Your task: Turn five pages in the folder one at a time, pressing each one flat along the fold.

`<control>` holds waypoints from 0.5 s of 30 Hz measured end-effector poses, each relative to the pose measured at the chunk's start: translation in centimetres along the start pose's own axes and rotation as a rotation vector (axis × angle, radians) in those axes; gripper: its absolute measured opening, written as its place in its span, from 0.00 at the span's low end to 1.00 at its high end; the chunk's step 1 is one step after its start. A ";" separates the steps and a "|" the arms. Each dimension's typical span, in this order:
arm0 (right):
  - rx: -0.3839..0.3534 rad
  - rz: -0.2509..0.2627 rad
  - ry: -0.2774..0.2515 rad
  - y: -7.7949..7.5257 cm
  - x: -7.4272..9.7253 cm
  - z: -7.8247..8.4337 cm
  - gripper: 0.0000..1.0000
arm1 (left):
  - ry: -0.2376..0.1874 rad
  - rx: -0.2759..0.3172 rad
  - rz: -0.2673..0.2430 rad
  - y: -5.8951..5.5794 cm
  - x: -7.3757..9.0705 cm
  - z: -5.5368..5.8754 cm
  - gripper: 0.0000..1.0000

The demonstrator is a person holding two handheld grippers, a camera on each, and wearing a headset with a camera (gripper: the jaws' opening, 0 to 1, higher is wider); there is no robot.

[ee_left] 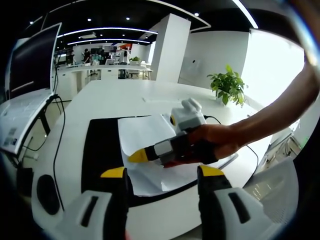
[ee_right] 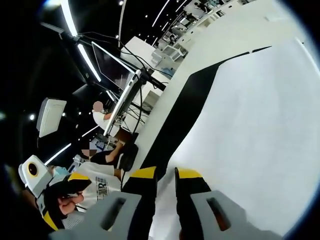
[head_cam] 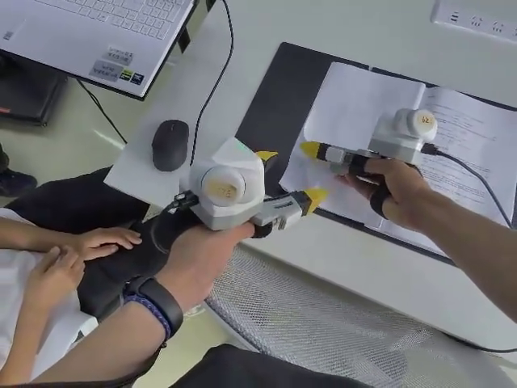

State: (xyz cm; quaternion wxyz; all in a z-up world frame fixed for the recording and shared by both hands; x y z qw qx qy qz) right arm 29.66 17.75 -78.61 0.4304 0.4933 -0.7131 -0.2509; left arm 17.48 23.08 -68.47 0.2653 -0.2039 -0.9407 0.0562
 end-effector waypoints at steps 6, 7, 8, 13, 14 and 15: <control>0.006 -0.020 0.001 0.6 -0.2 0.1 0.14 | 0.002 -0.003 0.006 -0.1 -0.1 -0.1 0.53; 0.007 -0.022 0.003 0.7 -0.2 0.1 0.15 | 0.003 -0.002 0.006 -0.1 -0.1 -0.1 0.53; 0.007 -0.022 0.008 0.7 -0.3 0.3 0.15 | 0.003 -0.002 0.006 -0.1 -0.1 -0.1 0.53; 0.004 -0.018 0.021 0.6 -0.6 0.6 0.15 | 0.009 -0.006 0.007 -0.1 -0.1 0.0 0.53; 0.004 -0.018 0.023 0.7 -0.6 0.7 0.15 | 0.009 -0.005 0.007 -0.1 -0.1 0.0 0.53; 0.002 -0.017 0.027 0.6 -0.6 0.7 0.15 | 0.009 -0.005 0.006 -0.1 -0.1 0.0 0.53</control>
Point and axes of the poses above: the centre of the closed fingertips' face, and the gripper's own axes: x roughly backward along the fingers, y roughly to its left, z roughly out of its underside, the point moved 6 cm from there along x, roughly backward along the fingers, and after that the axes turned 1 degree about -y, right-handed, at the moved point
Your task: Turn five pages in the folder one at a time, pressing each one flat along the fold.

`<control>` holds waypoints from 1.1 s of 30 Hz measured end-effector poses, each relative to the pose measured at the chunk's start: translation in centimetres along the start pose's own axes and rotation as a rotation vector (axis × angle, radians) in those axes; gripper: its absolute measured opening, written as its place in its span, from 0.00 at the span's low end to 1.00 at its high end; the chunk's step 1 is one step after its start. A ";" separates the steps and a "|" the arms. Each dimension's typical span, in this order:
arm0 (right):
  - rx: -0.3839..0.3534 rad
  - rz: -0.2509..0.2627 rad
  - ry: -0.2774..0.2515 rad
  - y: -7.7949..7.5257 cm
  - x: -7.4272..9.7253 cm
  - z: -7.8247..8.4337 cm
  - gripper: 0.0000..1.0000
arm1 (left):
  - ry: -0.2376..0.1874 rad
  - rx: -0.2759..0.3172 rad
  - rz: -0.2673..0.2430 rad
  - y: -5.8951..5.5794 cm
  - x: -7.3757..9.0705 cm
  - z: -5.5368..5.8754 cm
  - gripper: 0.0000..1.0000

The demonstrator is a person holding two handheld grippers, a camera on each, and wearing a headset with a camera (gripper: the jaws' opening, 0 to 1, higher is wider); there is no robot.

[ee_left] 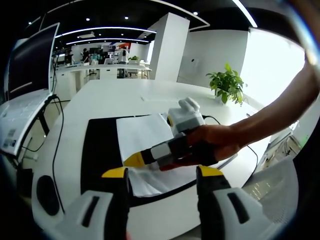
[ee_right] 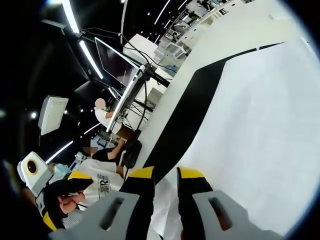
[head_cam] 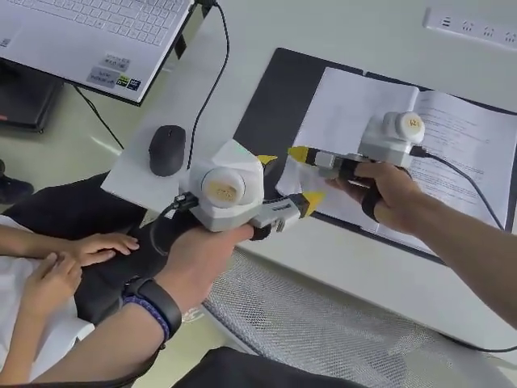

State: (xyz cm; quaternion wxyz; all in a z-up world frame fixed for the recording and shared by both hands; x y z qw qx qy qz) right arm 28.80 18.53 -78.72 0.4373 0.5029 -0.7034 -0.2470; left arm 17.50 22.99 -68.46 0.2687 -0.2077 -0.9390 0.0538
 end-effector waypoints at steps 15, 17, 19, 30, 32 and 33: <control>0.078 0.002 -0.072 2.2 3.4 -3.2 0.22 | 0.047 -0.042 0.030 0.2 -1.6 -1.0 0.46; 0.090 0.008 -0.083 1.9 4.0 -4.0 0.24 | 0.060 -0.044 0.036 0.2 -2.0 -1.0 0.44; 0.106 0.012 -0.096 2.3 4.8 -4.6 0.25 | 0.079 -0.063 0.046 0.2 -2.4 -0.9 0.41; 0.166 0.042 -0.141 2.9 8.5 -6.4 0.30 | 0.163 -0.099 0.075 0.9 -4.8 0.7 0.34; 0.175 0.049 -0.146 2.9 9.3 -6.5 0.31 | 0.187 -0.108 0.071 1.2 -5.0 1.2 0.33; 0.178 0.052 -0.150 2.8 9.6 -6.6 0.31 | 0.192 -0.110 0.074 1.2 -5.2 1.4 0.31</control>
Point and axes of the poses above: the centre of the closed fingertips' face, and the gripper's own axes: x roughly backward along the fingers, y roughly to its left, z roughly out of its underside, the point moved 6 cm from there along x, roughly backward along the fingers, and after that the axes turned 1 degree about -y, right-handed, at the moved point
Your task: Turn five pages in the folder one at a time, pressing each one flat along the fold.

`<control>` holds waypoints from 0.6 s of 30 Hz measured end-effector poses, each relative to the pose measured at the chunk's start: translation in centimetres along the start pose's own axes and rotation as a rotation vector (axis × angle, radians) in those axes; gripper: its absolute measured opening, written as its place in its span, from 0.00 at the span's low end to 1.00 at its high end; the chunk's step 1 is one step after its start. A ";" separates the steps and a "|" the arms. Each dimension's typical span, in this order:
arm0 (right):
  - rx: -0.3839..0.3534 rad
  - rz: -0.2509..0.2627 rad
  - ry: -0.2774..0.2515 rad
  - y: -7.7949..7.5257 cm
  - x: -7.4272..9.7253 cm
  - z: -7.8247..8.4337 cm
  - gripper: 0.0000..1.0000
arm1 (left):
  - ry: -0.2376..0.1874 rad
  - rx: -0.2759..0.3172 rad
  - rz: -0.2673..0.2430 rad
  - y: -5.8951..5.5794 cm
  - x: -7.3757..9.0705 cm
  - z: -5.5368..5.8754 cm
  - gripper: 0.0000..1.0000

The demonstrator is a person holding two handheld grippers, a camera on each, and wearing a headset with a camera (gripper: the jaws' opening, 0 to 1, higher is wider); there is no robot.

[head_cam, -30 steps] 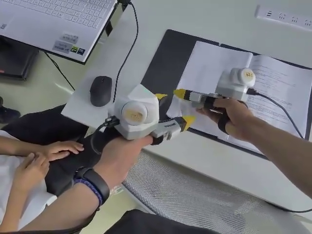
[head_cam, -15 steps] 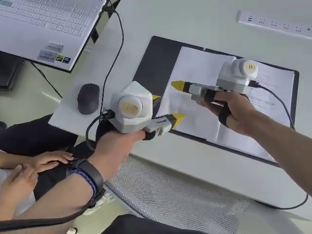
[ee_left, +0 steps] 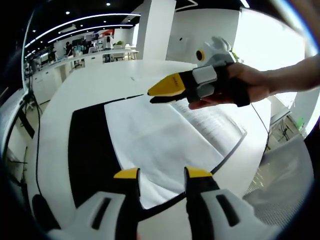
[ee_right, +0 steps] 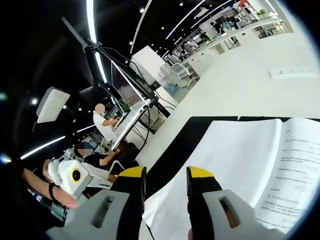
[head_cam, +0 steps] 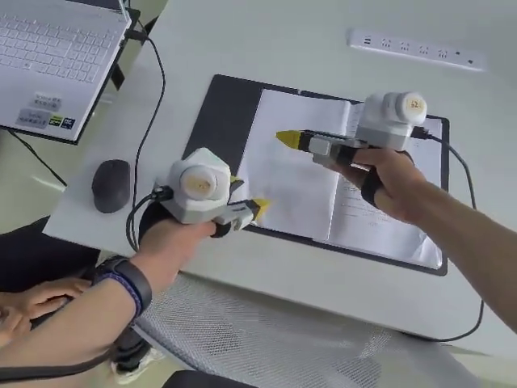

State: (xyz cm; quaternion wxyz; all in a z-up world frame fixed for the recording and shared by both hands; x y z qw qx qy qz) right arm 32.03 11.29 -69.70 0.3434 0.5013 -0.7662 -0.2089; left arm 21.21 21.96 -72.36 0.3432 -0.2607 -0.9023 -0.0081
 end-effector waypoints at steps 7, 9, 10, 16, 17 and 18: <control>0.001 0.032 -0.032 -1.0 2.4 -0.4 0.31 | 0.054 0.006 -0.003 0.9 -1.3 1.8 0.24; -0.004 0.039 -0.039 -1.2 3.0 -0.3 0.30 | 0.067 0.010 -0.002 1.1 -1.6 2.3 0.23; -0.006 0.043 -0.041 -1.3 3.2 -0.2 0.30 | 0.072 0.011 -0.002 1.1 -1.7 2.5 0.22; -0.024 0.060 -0.028 -2.1 4.4 1.2 0.30 | 0.097 -0.005 -0.023 1.4 -2.1 3.3 0.16; -0.027 0.062 -0.026 -2.2 4.6 1.3 0.30 | 0.096 -0.006 -0.025 1.4 -2.1 3.3 0.14; -0.031 0.065 -0.024 -2.4 4.7 1.6 0.30 | 0.098 -0.008 -0.028 1.4 -2.2 3.3 0.14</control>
Point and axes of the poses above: the centre of the closed fingertips' face, and the gripper's own axes: x roughly backward along the fingers, y roughly to its left, z roughly out of its underside, the point moved 6 cm from there along x, roughly backward along the fingers, and after that the axes turned 1 degree about -y, right-handed, at the moved point
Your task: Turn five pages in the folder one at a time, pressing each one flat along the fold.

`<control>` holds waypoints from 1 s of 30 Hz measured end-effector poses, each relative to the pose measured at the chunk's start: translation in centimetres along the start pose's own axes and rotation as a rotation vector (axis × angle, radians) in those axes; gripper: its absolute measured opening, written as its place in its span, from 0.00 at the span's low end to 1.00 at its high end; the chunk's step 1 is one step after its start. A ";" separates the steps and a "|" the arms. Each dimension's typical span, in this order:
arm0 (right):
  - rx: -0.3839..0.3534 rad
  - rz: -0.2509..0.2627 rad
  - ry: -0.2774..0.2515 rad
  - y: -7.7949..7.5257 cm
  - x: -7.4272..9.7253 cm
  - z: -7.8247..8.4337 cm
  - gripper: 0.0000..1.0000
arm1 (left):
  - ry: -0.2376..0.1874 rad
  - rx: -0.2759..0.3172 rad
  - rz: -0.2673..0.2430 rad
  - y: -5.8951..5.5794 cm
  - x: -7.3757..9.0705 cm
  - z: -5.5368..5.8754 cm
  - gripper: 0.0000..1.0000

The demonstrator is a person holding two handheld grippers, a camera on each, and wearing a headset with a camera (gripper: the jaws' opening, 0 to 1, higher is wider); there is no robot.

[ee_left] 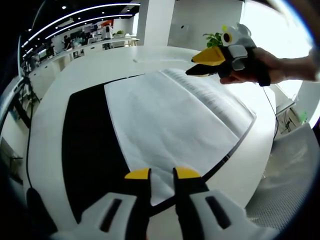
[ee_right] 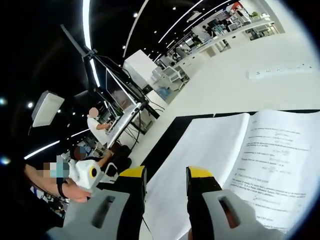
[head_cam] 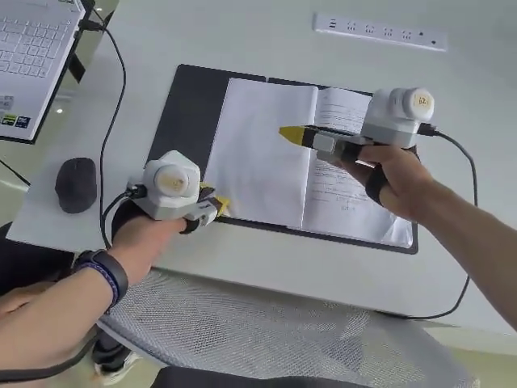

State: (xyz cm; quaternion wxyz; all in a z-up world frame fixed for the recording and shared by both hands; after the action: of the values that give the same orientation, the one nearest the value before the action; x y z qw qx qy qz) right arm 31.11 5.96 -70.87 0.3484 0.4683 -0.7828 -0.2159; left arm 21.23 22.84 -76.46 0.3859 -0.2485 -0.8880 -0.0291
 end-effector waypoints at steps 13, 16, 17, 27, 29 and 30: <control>0.020 -0.013 0.040 -1.9 0.3 1.4 0.24 | 0.002 -0.014 -0.029 0.1 -0.1 -0.1 0.11; 0.018 -0.020 0.052 -2.4 0.2 1.6 0.23 | 0.007 -0.013 -0.038 0.2 -0.2 -0.1 0.10; 0.018 -0.023 0.054 -2.7 0.2 1.6 0.22 | 0.008 -0.011 -0.039 0.2 -0.2 -0.1 0.10; -0.006 -0.016 0.075 -4.9 -0.9 1.8 0.18 | 0.011 0.004 -0.039 0.3 -0.4 -0.2 0.09; -0.014 -0.019 0.073 -5.3 -0.9 2.0 0.16 | 0.009 0.008 -0.039 0.3 -0.4 -0.2 0.09; -0.019 -0.022 0.067 -5.4 -0.9 2.0 0.13 | 0.008 0.010 -0.039 0.3 -0.4 -0.2 0.09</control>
State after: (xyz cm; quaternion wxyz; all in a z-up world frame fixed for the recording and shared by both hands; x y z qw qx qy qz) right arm 33.05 4.28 -76.04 0.3767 0.4805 -0.7633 -0.2114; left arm 21.77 22.88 -76.68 0.3903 -0.2290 -0.8911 -0.0330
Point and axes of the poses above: the centre of the closed fingertips' face, and the gripper's own axes: x roughly backward along the fingers, y roughly to its left, z roughly out of its underside, the point moved 6 cm from there along x, roughly backward along the fingers, and after that the axes turned 1 degree about -y, right-handed, at the moved point
